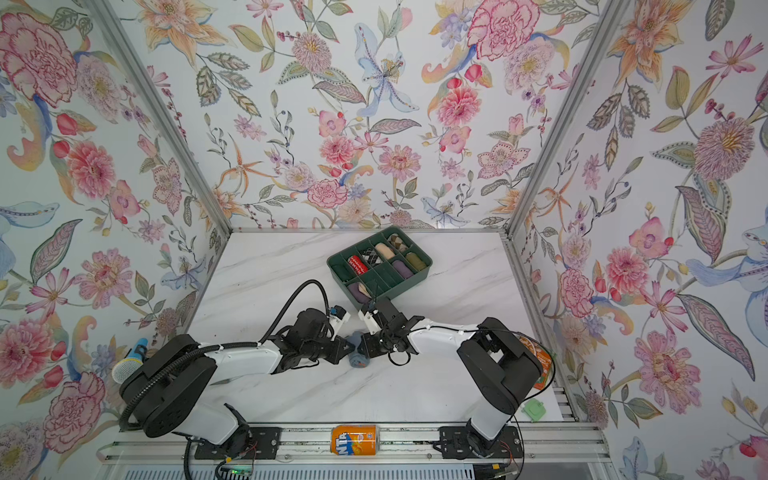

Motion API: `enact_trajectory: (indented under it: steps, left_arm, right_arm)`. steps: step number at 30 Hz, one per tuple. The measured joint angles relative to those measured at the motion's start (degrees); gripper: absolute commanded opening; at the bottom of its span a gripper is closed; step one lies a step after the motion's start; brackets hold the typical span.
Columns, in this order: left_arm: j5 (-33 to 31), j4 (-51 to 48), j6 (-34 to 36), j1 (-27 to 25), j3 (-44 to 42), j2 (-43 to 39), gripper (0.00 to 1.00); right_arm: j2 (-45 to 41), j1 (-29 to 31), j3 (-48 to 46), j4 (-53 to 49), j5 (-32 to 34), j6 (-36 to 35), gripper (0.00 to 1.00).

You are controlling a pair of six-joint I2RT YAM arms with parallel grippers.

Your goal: Roll the socks

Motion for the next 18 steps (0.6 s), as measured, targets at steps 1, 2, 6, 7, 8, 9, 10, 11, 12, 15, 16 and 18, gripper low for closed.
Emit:
enact_trajectory:
  steps: [1,2,6,7,8,9,10,11,12,15,16,18]
  left_arm:
    - [0.02,0.37,0.00,0.00,0.00,0.39,0.00]
    - [0.04,0.76,0.00,0.00,0.02,0.90,0.00]
    - [0.17,1.84,0.00,0.00,0.11,1.77,0.00]
    - [0.17,2.03,0.00,0.00,0.11,1.90,0.00]
    - [0.20,2.16,0.00,0.00,0.11,1.95,0.00]
    - [0.20,2.25,0.00,0.00,0.11,1.97,0.00]
    - [0.20,2.29,0.00,0.00,0.11,1.97,0.00]
    - [0.17,2.36,0.00,0.00,0.11,1.97,0.00]
    - [0.17,2.38,-0.02,0.00,0.11,1.97,0.00]
    - [0.17,2.38,-0.02,0.00,0.11,1.97,0.00]
    - [0.17,2.40,-0.02,0.00,0.11,1.97,0.00]
    - [0.15,2.40,-0.02,0.00,0.09,1.97,0.00]
  right_arm:
    - [0.00,-0.07,0.00,-0.13,0.02,-0.02,0.31]
    - [0.00,-0.17,0.00,-0.24,0.00,0.00,0.34]
    - [0.00,-0.72,-0.26,-0.24,-0.57,0.59,0.43]
    - [0.00,-0.94,-0.48,-0.04,-0.94,0.83,0.44]
    - [0.00,-1.16,-0.76,0.37,-1.42,1.05,0.45]
    - [0.00,-1.36,-1.01,0.72,-1.90,1.33,0.45]
    - [0.00,-1.55,-1.31,1.22,-2.38,1.68,0.46]
    - [0.00,-1.73,-1.62,1.84,-2.99,2.12,0.47]
    - [0.00,-1.90,-1.88,2.36,-3.52,2.43,0.47]
    - [0.00,-2.34,-2.91,4.20,-4.87,3.80,0.48]
    - [0.00,-2.51,-3.37,5.03,-5.31,4.35,0.48]
    - [0.00,-2.80,-4.24,6.71,-6.16,5.57,0.48]
